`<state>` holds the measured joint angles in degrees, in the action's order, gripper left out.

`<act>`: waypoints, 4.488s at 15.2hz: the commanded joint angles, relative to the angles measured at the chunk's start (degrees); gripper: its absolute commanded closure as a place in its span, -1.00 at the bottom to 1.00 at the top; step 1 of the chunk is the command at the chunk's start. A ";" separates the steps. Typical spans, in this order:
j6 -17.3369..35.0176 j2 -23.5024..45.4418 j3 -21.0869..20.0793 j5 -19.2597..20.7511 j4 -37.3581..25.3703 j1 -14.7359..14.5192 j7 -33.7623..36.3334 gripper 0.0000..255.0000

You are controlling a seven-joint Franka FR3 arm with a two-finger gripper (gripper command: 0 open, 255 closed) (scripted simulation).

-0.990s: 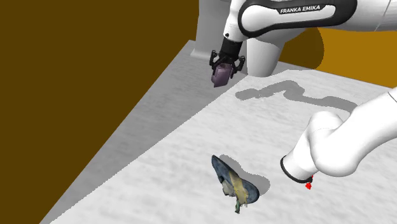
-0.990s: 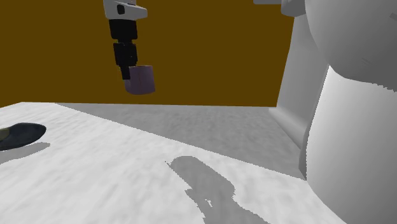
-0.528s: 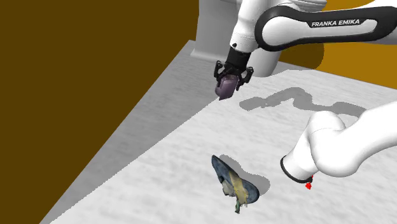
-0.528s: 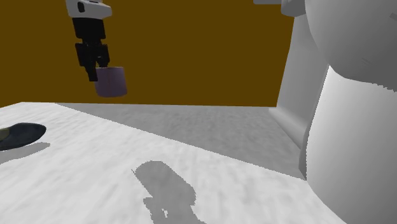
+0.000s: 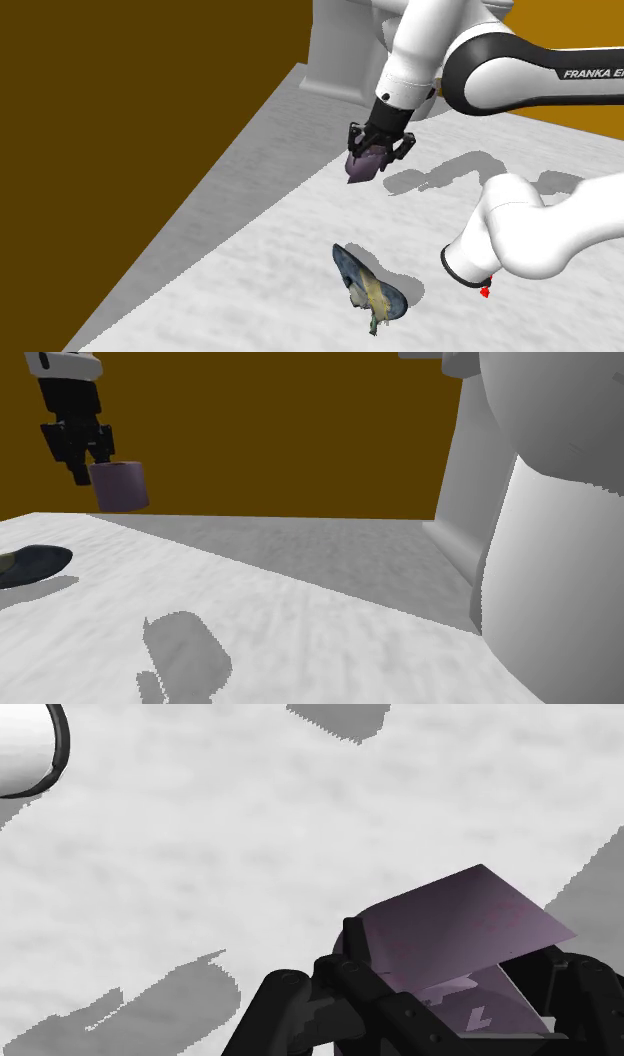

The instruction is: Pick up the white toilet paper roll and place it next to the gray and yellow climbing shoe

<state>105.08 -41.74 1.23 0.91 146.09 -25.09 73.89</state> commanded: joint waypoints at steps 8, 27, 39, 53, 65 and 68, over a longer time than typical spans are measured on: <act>-4.28 -8.88 -10.97 -8.30 4.34 -6.42 12.10 1.00; -5.39 -5.08 -37.32 -26.18 -5.16 -16.32 39.27 1.00; 0.60 1.61 -49.08 -29.99 -9.15 -15.18 47.77 1.00; 12.08 5.09 -55.55 -33.14 -1.67 -14.31 47.34 1.00; 19.98 9.15 -60.84 -34.59 1.77 -12.34 47.43 1.00; 19.98 9.15 -60.84 -34.59 1.77 -12.34 47.42 1.00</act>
<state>125.03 -32.60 -59.61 -33.68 147.87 -37.45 121.31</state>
